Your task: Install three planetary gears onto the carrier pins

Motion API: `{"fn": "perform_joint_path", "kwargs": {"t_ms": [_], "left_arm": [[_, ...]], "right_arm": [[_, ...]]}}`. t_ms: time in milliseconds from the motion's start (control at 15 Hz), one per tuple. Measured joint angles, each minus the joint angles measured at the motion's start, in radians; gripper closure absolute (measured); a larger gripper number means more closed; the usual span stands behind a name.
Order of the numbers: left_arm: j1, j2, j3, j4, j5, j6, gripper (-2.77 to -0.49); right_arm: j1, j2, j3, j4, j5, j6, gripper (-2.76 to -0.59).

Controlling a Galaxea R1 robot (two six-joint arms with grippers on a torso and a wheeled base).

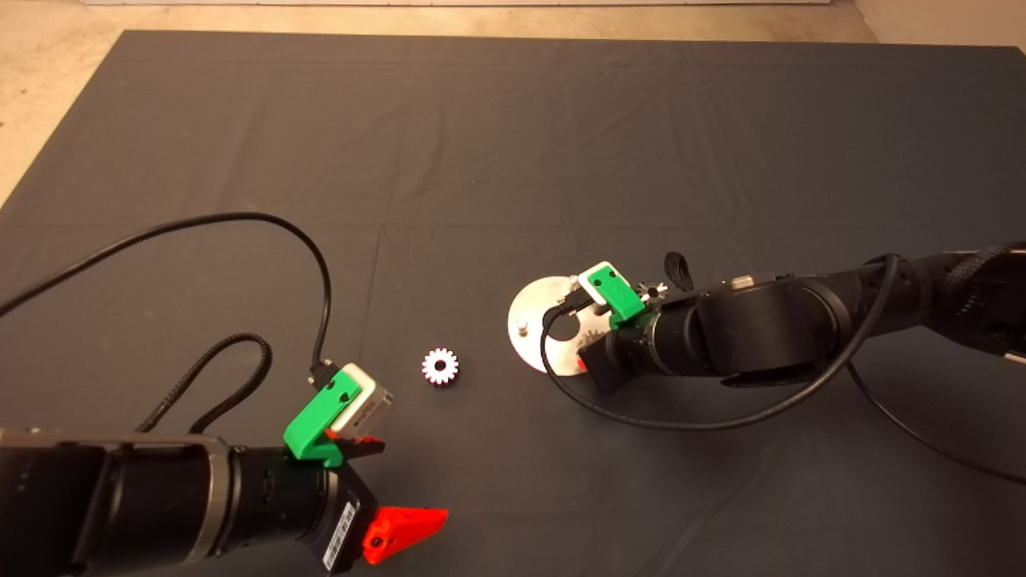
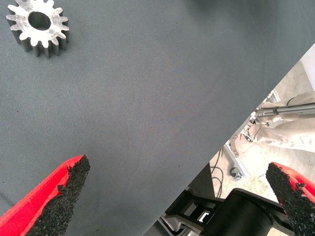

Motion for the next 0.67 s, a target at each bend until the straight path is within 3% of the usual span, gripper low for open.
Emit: {"fn": "perform_joint_path", "kwargs": {"t_ms": [267,400,667], "left_arm": [[0.000,0.000,0.000,0.000,0.000,0.000,-2.62],[0.000,0.000,0.000,0.000,0.000,0.000,-2.62],[0.000,0.000,0.000,0.000,-0.008,0.000,-2.62]], "right_arm": [[0.007,0.000,0.001,0.001,0.007,0.000,-1.44],[0.027,0.000,0.001,0.005,0.007,0.000,-1.53],[0.076,-0.006,0.000,0.048,0.008,0.000,-1.74]]}}
